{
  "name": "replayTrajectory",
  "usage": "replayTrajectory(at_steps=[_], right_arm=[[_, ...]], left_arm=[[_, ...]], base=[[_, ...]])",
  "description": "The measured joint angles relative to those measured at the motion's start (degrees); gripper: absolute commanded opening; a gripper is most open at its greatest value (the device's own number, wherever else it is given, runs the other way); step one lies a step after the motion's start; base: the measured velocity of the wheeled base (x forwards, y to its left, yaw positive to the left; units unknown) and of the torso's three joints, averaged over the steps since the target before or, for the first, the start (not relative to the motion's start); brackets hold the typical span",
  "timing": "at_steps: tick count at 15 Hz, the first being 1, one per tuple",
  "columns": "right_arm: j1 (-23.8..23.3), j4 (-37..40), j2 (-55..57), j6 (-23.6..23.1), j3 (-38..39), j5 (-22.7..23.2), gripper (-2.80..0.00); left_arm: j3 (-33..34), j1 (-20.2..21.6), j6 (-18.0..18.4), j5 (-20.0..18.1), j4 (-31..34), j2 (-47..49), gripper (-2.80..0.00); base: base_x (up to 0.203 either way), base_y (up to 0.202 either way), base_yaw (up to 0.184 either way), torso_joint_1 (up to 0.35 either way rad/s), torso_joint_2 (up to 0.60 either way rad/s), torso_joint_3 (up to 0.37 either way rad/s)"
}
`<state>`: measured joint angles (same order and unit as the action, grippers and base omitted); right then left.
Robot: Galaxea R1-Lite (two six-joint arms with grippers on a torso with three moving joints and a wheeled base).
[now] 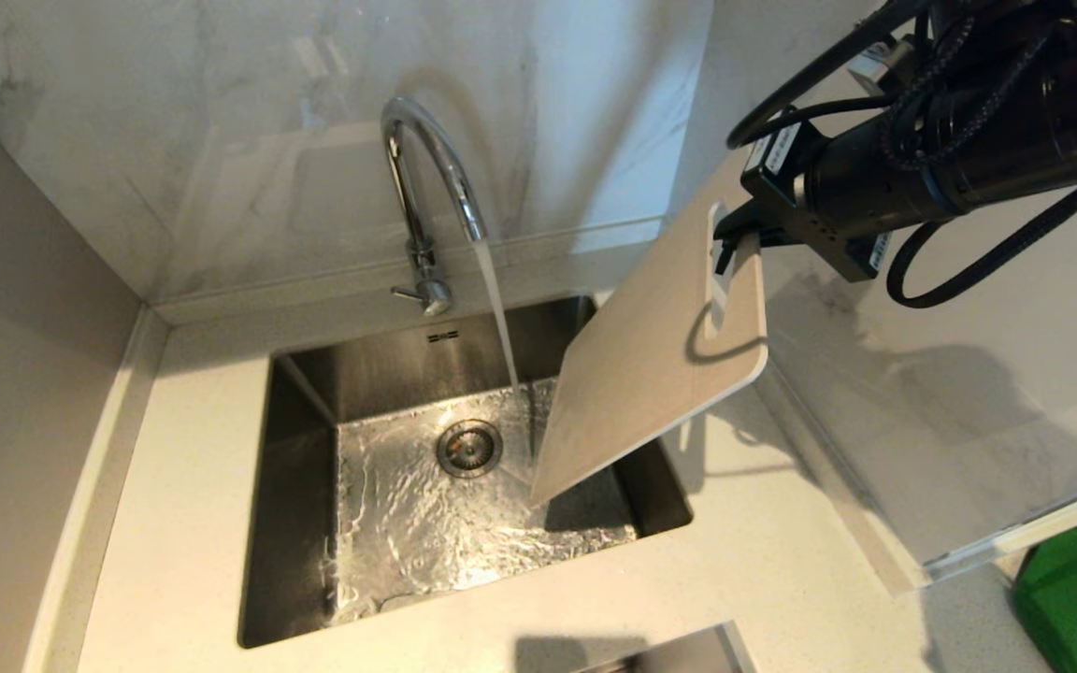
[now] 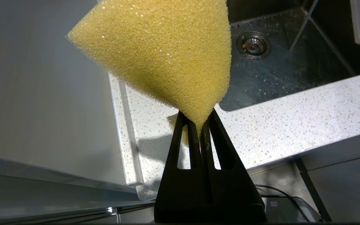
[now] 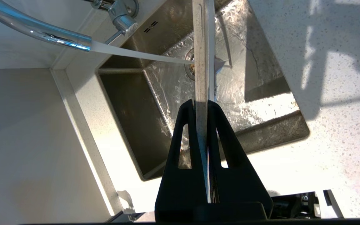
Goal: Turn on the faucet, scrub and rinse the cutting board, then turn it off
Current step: Scrub the cutting board underwater
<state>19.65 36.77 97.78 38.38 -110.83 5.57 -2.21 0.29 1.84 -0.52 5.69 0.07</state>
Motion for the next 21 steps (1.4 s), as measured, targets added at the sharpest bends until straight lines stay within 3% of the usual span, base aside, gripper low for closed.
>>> replayTrajectory(at_steps=[7,10,16,21], right_arm=[[0.02,1.84,-1.83,0.18,0.44,-0.04,-2.80],[0.00,2.29,-3.10,0.27,1.13,0.07,-2.80],[0.00,2.29,-5.01,0.07,2.09,0.07,-2.80],[0.46,2.28,-7.13,1.31,2.11,0.44,-2.80]], left_arm=[[-0.09,-0.02,1.21,-0.30,0.16,-0.02,-2.80],[-3.58,-0.02,1.60,-1.97,1.35,1.10,-2.80],[-16.49,-0.05,1.64,-9.84,1.80,14.25,-2.80],[-28.25,-0.24,1.62,-18.50,0.68,33.26,-2.80]], base=[[0.000,0.000,0.000,0.000,0.00,0.000],[0.000,0.000,0.000,0.000,0.00,0.000],[0.000,0.000,0.000,0.000,0.00,0.000],[0.000,0.000,0.000,0.000,0.00,0.000]])
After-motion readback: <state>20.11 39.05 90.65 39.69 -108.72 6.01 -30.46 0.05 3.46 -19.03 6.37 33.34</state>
